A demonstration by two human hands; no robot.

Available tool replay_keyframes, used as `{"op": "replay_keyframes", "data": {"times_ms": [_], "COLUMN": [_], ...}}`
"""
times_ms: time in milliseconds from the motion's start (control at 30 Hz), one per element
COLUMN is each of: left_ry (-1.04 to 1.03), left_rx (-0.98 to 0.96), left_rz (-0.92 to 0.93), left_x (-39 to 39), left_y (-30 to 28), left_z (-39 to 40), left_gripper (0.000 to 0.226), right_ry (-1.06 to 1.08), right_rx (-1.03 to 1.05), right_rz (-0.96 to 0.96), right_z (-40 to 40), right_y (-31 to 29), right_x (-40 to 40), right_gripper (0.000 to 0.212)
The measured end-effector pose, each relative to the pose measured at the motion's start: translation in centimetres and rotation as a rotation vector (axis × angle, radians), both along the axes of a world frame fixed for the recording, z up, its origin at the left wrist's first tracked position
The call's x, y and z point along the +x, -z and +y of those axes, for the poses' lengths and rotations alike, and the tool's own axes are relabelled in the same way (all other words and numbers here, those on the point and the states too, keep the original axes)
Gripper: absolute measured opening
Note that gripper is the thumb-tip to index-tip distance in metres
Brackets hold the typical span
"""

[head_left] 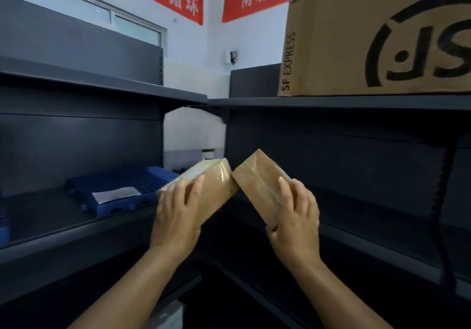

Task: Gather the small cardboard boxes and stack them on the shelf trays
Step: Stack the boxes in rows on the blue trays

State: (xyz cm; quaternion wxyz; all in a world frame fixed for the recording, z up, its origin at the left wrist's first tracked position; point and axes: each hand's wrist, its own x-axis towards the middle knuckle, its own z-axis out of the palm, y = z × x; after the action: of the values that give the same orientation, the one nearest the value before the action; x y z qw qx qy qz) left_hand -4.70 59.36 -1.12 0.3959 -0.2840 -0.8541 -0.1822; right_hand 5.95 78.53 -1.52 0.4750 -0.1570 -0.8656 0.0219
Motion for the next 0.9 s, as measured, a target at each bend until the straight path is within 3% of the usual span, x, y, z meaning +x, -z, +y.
{"op": "replay_keyframes", "data": {"times_ms": [133, 300, 600, 767, 900], "left_ry": [-0.049, -0.088, -0.161, -0.307, -0.359], "left_rx": [-0.118, -0.085, 0.056, 0.169, 0.213], "left_rz": [0.218, 0.306, 0.064, -0.047, -0.034], "left_x": [-2.2, -4.2, -7.8, -10.2, -11.9], "left_y": [1.3, 1.2, -2.7, -4.6, -6.1], "left_z": [-4.2, -7.1, -10.5, -12.2, -12.7], "left_gripper": [0.116, 0.102, 0.097, 0.103, 0.108], "right_ry": [0.003, -0.083, -0.22, -0.364, -0.451], "right_rx": [0.253, 0.253, 0.012, -0.093, -0.091], "right_rz": [0.018, 0.055, 0.022, -0.012, -0.033], "right_z": [-3.4, -6.8, -10.2, -11.2, -11.5], "right_y": [0.8, 0.6, -3.5, -4.8, -5.8], "right_x": [-2.4, -4.9, -11.0, -16.6, -20.4], "right_gripper": [0.111, 0.11, 0.12, 0.118, 0.119]}}
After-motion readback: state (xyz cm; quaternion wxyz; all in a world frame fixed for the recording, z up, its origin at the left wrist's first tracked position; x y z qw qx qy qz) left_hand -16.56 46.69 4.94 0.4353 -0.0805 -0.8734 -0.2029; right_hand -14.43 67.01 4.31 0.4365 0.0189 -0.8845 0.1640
